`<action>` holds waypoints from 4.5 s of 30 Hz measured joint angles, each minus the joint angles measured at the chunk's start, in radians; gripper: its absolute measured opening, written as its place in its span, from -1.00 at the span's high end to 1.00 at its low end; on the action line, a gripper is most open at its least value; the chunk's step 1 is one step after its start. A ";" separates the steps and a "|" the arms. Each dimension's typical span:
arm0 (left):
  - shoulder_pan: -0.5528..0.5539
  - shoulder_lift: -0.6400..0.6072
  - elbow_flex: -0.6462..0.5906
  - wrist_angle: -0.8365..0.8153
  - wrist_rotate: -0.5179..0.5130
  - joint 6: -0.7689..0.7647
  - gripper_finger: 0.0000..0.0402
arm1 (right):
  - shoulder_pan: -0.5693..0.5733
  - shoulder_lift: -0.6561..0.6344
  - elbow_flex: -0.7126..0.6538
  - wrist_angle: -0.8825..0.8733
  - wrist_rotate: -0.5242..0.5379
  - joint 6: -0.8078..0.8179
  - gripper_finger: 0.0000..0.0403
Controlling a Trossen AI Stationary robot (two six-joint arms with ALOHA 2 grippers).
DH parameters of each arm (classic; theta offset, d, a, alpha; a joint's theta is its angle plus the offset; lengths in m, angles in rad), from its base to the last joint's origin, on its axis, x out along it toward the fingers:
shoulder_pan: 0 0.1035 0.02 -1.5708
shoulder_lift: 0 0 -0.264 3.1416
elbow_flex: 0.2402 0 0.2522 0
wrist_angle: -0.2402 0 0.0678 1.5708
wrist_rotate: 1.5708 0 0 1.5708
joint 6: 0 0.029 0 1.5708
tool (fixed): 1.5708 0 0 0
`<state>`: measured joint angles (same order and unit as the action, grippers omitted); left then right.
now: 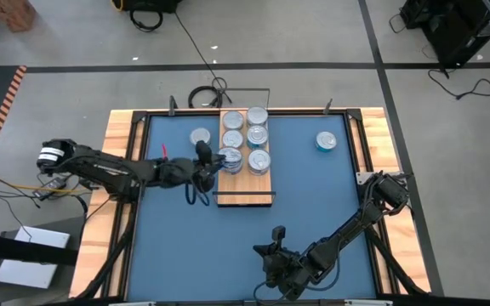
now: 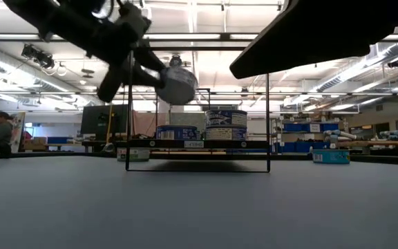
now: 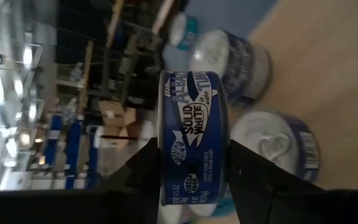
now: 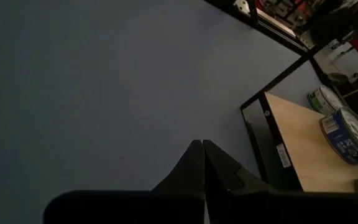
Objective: Stack canned seafood by type on shelf
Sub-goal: Stack the blue tuna can on top of the other blue tuna can on the shelf, then stack the yellow blue tuna can on top of the other yellow blue tuna can on the shelf
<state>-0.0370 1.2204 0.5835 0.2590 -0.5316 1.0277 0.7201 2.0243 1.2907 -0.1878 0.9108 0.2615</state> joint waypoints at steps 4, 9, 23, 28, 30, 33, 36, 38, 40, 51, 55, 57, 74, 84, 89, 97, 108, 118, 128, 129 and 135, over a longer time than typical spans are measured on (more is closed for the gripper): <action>0.037 0.061 -0.002 0.025 0.028 0.008 0.24 | -0.008 0.000 0.000 -0.005 -0.007 0.001 0.99; 0.074 0.125 -0.001 0.077 0.061 0.016 0.24 | -0.012 0.000 0.000 -0.008 -0.015 0.005 0.99; 0.110 0.176 0.001 0.069 0.076 0.019 0.24 | -0.011 0.000 0.000 -0.025 -0.016 0.025 0.99; 0.108 0.178 -0.001 0.028 0.057 0.014 -0.03 | -0.011 0.000 0.000 -0.024 -0.024 0.025 0.99; 0.107 0.178 -0.001 0.031 0.055 0.015 -0.14 | -0.011 0.000 0.000 -0.024 -0.029 0.025 0.99; 0.107 0.177 0.000 0.022 0.053 0.015 -0.20 | -0.011 0.000 0.000 -0.024 -0.042 0.027 0.99; 0.106 0.177 0.001 0.023 0.045 0.015 -0.22 | -0.011 0.000 0.000 -0.024 -0.045 0.031 0.99; 0.106 0.177 0.006 0.023 0.045 0.015 -0.22 | -0.011 0.000 0.000 -0.024 -0.048 0.031 0.99; 0.106 0.177 0.014 0.018 0.034 0.015 -0.22 | -0.011 0.000 0.000 -0.024 -0.049 0.032 0.99; 0.105 0.177 0.074 -0.125 0.003 -0.033 -0.23 | -0.011 0.000 0.000 -0.017 -0.051 0.033 0.99; 0.105 0.177 0.075 -0.143 0.013 -0.064 -0.21 | -0.011 0.000 0.000 -0.016 -0.053 0.033 0.99; 0.105 0.177 0.074 -0.147 0.014 -0.064 -0.20 | -0.011 0.000 0.000 -0.015 -0.065 0.033 0.99; 0.101 0.052 0.075 -0.141 -0.093 -0.190 0.38 | -0.009 -0.028 0.000 0.001 -0.124 0.035 0.99; 0.121 -0.149 0.055 -0.301 0.108 -0.459 0.96 | -0.032 -0.144 0.000 0.009 -0.307 0.035 0.99; 0.145 -0.218 -0.012 -0.216 0.189 -0.530 0.98 | -0.048 -0.258 0.000 -0.011 -0.329 -0.024 0.99; 0.238 -0.289 -0.110 -0.116 0.339 -0.622 0.99 | -0.120 -0.517 0.000 -0.201 -0.329 -0.064 0.99; 0.402 -0.292 -0.142 -0.073 0.560 -0.668 0.99 | -0.504 -0.814 0.000 -0.698 -0.330 0.167 0.99; 0.476 -0.292 -0.142 -0.016 0.754 -0.722 1.00 | -0.875 -0.868 0.000 -0.892 -0.439 0.104 0.99; 0.476 -0.292 -0.142 -0.007 0.781 -0.777 0.99 | -1.105 -0.810 -0.058 -0.917 -0.514 0.075 0.98; 0.476 -0.291 -0.142 -0.001 0.781 -0.778 0.99 | -1.122 -0.803 -0.066 -0.912 -0.518 0.075 0.99; 0.476 -0.291 -0.142 0.020 0.781 -0.798 0.99 | -1.226 -0.800 -0.147 -0.867 -0.591 0.054 0.99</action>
<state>0.4385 0.9291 0.4416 0.2794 0.2493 0.2298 -0.5061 1.2247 1.1434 -1.0550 0.3201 0.3160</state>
